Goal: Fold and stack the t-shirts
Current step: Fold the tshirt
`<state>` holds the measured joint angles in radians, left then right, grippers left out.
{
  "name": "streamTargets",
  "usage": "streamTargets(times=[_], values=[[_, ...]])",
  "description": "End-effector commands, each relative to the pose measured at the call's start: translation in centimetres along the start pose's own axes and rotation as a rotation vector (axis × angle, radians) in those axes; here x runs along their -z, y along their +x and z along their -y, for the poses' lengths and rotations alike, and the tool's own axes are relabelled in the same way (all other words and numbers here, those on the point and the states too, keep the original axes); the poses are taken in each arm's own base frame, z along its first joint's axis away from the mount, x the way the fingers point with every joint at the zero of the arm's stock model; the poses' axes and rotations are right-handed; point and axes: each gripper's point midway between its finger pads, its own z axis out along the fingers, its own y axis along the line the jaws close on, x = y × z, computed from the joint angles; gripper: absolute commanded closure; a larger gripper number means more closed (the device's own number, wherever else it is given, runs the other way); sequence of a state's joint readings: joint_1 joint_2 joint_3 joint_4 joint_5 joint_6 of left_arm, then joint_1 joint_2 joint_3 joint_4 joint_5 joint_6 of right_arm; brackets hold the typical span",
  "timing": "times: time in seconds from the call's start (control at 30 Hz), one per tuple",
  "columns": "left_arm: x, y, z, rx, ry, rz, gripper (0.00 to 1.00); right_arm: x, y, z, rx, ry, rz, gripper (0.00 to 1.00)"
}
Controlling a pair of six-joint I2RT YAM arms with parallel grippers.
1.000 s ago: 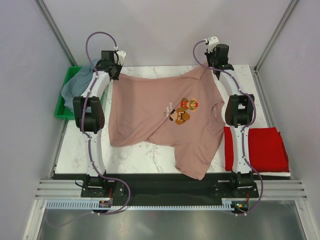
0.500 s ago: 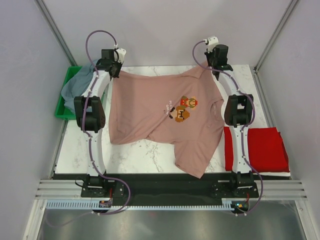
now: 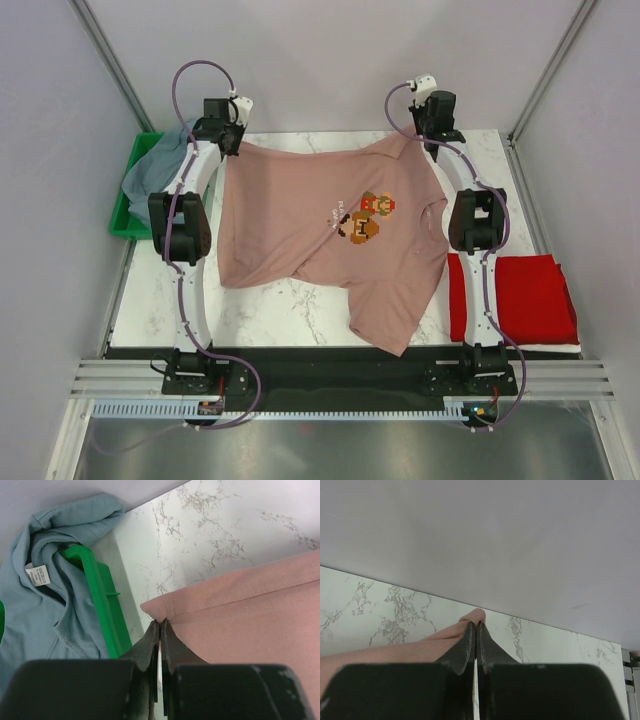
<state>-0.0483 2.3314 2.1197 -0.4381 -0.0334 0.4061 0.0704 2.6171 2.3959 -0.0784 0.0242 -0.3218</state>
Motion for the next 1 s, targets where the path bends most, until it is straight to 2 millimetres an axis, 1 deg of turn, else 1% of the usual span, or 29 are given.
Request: streamTargets(times=[0.0,0.07,0.1,0.13,0.17,0.2,0.23,0.27,0.3,0.33,0.37,0.4,0.43,0.47,0.5,0.53,0.57,0.6,0.63,0.67,0.7,0.73,0.77,0.8,0.83,0.87,0.9,0.93,0.97], values=[[1.3,-2.8,-1.5,0.006,-0.046,0.075,0.98,1.8,-5.1,1.9,-0.006,0.047,0.088,1.00],[1.5,-2.7,-1.3,0.006,-0.036,0.069,0.98,2.2,-5.2,1.8,-0.013,0.031,0.079,1.00],[1.7,-2.7,-1.2,0.005,-0.026,0.070,0.98,2.7,-6.0,1.9,-0.020,0.023,0.085,1.00],[2.4,-3.1,-1.2,0.002,-0.018,0.078,0.98,3.1,-6.0,1.8,-0.023,0.015,0.075,1.00],[2.7,-2.9,-0.9,0.001,-0.001,0.074,0.98,3.5,-5.9,1.6,-0.026,0.005,0.062,1.00],[3.0,-3.0,-0.9,0.001,-0.001,0.074,0.98,4.8,-7.8,2.1,-0.026,0.007,0.087,1.00],[3.8,-3.7,-0.6,-0.001,0.022,0.096,0.98,5.1,-6.6,1.8,-0.021,-0.004,0.056,1.00],[4.2,-3.4,-0.4,-0.002,0.031,0.091,0.98,5.7,-6.7,1.8,-0.017,-0.007,0.051,1.00],[4.5,-3.5,-0.3,-0.003,0.038,0.091,0.98,7.0,-8.2,2.3,-0.014,-0.003,0.069,1.00],[4.8,-3.5,-0.4,-0.006,0.042,0.093,0.98,7.4,-6.9,2.1,-0.009,-0.010,0.038,1.00],[5.6,-3.8,-0.3,-0.009,0.052,0.101,0.98,7.9,-6.9,2.0,-0.009,-0.014,0.031,1.00],[5.8,-3.6,-0.2,-0.012,0.056,0.096,0.98,9.1,-8.0,2.4,-0.011,-0.009,0.045,1.00],[6.2,-3.6,-0.3,-0.014,0.058,0.095,0.98,9.5,-7.0,2.0,-0.013,-0.021,0.014,1.00],[6.9,-3.8,-0.1,-0.015,0.069,0.102,0.98,10.0,-7.0,1.9,-0.025,-0.024,0.004,1.00],[7.2,-3.8,-0.1,-0.018,0.073,0.102,0.98,10.9,-7.2,2.1,-0.036,-0.024,-0.001,1.00],[7.6,-3.8,-0.1,-0.017,0.078,0.104,0.98,11.4,-7.1,1.6,-0.044,-0.055,-0.013,1.00],[7.8,-3.4,0.4,-0.023,0.094,0.100,0.98,12.3,-7.9,1.6,-0.060,-0.059,-0.004,1.00],[8.7,-3.9,0.2,-0.023,0.091,0.115,0.98,12.8,-7.9,1.6,-0.069,-0.062,-0.010,1.00],[8.7,-3.5,0.4,-0.024,0.098,0.109,0.98,13.2,-6.8,1.1,-0.078,-0.080,-0.040,1.00],[9.2,-3.7,0.3,-0.026,0.094,0.115,0.98,13.7,-6.7,0.9,-0.091,-0.083,-0.047,1.00],[9.8,-4.0,0.1,-0.025,0.091,0.124,0.98,14.8,-6.7,0.8,-0.111,-0.089,-0.054,1.00],[10.1,-4.0,-0.1,-0.023,0.088,0.124,0.98,15.4,-6.5,0.7,-0.126,-0.092,-0.067,1.00],[10.2,-3.6,0.0,-0.020,0.091,0.117,0.98,16.6,-7.3,0.8,-0.138,-0.095,-0.054,1.00],[10.4,-3.5,0.0,-0.019,0.092,0.116,0.98,17.3,-7.3,0.7,-0.162,-0.098,-0.058,1.00],[11.1,-3.8,-0.3,-0.014,0.087,0.127,0.98,17.8,-6.0,0.1,-0.171,-0.108,-0.090,1.00],[11.1,-3.2,0.0,-0.009,0.095,0.116,0.98,19.0,-6.8,0.3,-0.179,-0.110,-0.073,1.00],[11.6,-3.3,0.0,-0.007,0.099,0.120,0.98,19.6,-5.6,-0.2,-0.196,-0.116,-0.102,1.00],[11.7,-3.1,0.1,-0.008,0.107,0.121,0.98,20.1,-5.4,-0.3,-0.202,-0.117,-0.107,1.00],[11.6,-2.4,0.4,-0.008,0.114,0.104,0.98,21.1,-6.2,0.1,-0.211,-0.111,-0.090,1.00]])
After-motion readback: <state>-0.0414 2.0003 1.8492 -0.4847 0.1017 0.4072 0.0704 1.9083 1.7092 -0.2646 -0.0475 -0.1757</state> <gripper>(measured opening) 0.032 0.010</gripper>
